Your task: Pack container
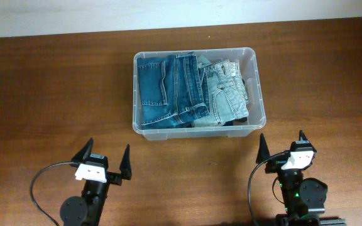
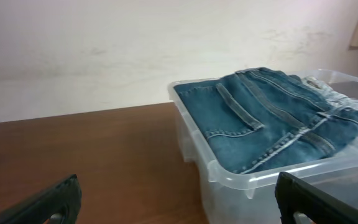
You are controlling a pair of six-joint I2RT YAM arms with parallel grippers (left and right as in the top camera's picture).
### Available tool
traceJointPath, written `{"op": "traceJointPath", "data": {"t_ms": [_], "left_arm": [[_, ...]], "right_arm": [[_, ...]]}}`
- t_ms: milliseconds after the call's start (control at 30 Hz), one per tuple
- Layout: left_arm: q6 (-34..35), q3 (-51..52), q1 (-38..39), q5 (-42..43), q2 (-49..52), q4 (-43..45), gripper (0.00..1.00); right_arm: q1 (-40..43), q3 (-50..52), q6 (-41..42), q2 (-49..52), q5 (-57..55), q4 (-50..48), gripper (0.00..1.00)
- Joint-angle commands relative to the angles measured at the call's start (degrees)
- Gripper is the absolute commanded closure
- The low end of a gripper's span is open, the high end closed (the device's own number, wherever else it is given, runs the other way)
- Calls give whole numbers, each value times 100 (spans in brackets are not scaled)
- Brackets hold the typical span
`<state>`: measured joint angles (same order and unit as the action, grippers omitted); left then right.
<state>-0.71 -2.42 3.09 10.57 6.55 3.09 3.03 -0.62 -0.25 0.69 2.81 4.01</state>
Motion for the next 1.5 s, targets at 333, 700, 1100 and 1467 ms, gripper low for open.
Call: {"op": "traceJointPath", "data": {"t_ms": [333, 700, 1100, 1467], "left_arm": [[-109, 188, -601, 61, -627, -437, 1], [-109, 190, -662, 59, -627, -662, 1], [-109, 190, -662, 61, -625, -664, 1], [-109, 190, -662, 61, -625, -664, 1]], "right_arm": [[37, 31, -17, -50, -9, 26, 2], [37, 31, -20, -48, -9, 26, 2], [37, 31, -20, -48, -9, 26, 2], [37, 31, -17, -48, -9, 26, 2]]}}
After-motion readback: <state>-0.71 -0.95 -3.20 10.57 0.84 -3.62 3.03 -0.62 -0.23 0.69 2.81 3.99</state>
